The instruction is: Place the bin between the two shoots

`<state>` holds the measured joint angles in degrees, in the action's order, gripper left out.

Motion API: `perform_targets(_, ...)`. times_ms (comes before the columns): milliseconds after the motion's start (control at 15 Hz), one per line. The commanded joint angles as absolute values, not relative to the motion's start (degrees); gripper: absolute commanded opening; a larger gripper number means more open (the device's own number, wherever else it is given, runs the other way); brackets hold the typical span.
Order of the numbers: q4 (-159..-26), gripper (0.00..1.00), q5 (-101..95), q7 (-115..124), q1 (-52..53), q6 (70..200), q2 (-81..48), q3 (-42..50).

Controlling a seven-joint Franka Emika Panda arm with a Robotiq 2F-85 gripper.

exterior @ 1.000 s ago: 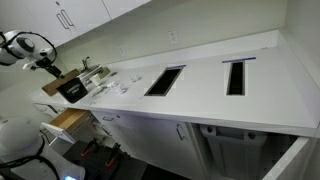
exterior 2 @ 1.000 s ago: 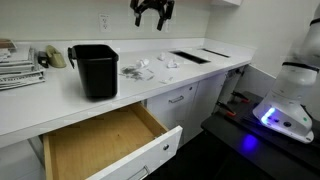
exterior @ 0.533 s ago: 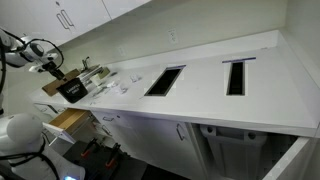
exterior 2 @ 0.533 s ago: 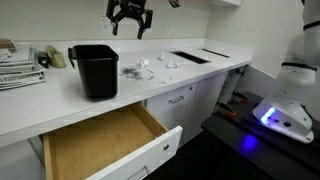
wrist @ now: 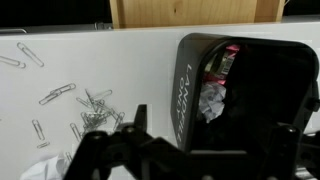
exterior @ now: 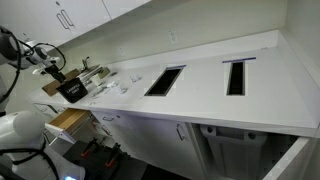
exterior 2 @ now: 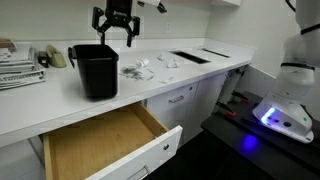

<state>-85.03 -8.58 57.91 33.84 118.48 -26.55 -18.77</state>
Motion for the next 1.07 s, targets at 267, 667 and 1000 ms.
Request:
perform_targets(267, -75.5, 1.00, -8.5, 58.5, 39.4, 112.7, -33.3, -13.0)
perform_targets(667, -74.1, 0.66, -8.4, 58.3, 40.7, 112.3, -35.3, -10.9)
perform_targets(1000, -73.2, 0.25, -8.7, 57.5, 41.4, 109.8, -35.8, -10.4)
